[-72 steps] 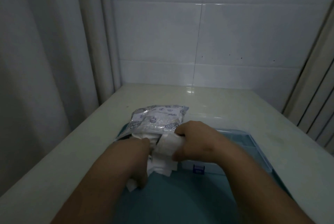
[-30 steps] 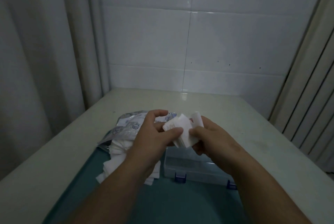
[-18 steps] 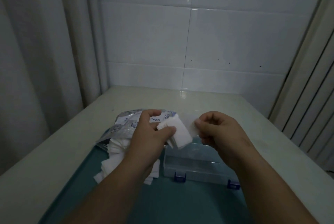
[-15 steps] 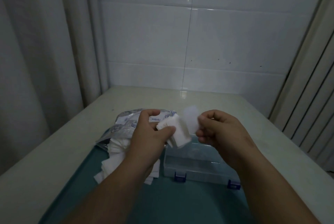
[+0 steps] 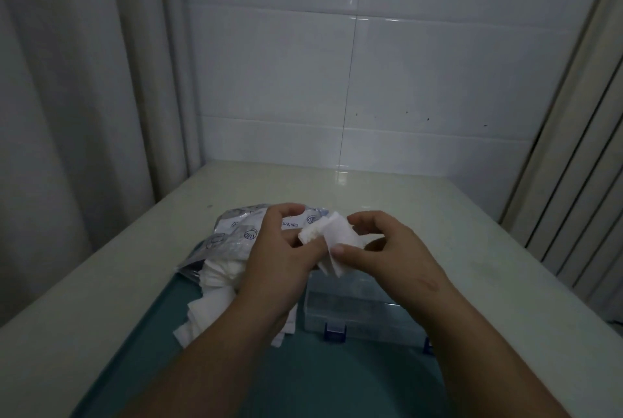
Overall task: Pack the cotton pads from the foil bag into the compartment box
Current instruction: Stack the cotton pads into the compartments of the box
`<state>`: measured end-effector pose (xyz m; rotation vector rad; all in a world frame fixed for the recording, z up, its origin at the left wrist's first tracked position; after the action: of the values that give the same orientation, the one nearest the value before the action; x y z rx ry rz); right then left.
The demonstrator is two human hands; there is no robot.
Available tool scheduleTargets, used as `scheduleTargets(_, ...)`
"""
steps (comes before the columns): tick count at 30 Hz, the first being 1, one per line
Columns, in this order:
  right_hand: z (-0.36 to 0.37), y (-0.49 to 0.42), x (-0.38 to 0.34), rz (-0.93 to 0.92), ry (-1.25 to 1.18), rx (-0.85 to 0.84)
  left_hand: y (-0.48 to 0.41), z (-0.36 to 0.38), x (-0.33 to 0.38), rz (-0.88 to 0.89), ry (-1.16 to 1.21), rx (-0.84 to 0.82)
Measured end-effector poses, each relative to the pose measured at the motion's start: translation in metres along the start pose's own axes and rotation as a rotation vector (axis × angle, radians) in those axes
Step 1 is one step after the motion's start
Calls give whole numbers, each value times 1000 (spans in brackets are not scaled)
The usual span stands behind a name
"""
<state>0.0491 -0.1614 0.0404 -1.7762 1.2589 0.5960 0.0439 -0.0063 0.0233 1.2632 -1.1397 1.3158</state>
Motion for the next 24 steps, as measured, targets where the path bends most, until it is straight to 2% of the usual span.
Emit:
scheduleTargets(6,-4,0,3,71,-178,10,-1,-1,0,-2,71,-17)
scheduleTargets(13,-7,0,8,157,-459,-6,-1,-4,2,22,-9,44)
scheduleTargets(21,-7,-2,11,165,-566,-3,-1,-6,3,37,4,84)
scheduleTargets(24,-5,-1,14,213,-613,9,-1,-3,2,24,48,40)
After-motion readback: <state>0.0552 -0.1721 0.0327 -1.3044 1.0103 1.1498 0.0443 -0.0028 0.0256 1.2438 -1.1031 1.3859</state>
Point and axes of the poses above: each hand's wrist, its own y-axis away from the middle knuckle, its own z-axis out of the palm, x = y × z, the point moved 4 cm from there along -y, towards the middle knuckle, and after that the axes turned 10 degrees about -z, right-handed, at the moved point
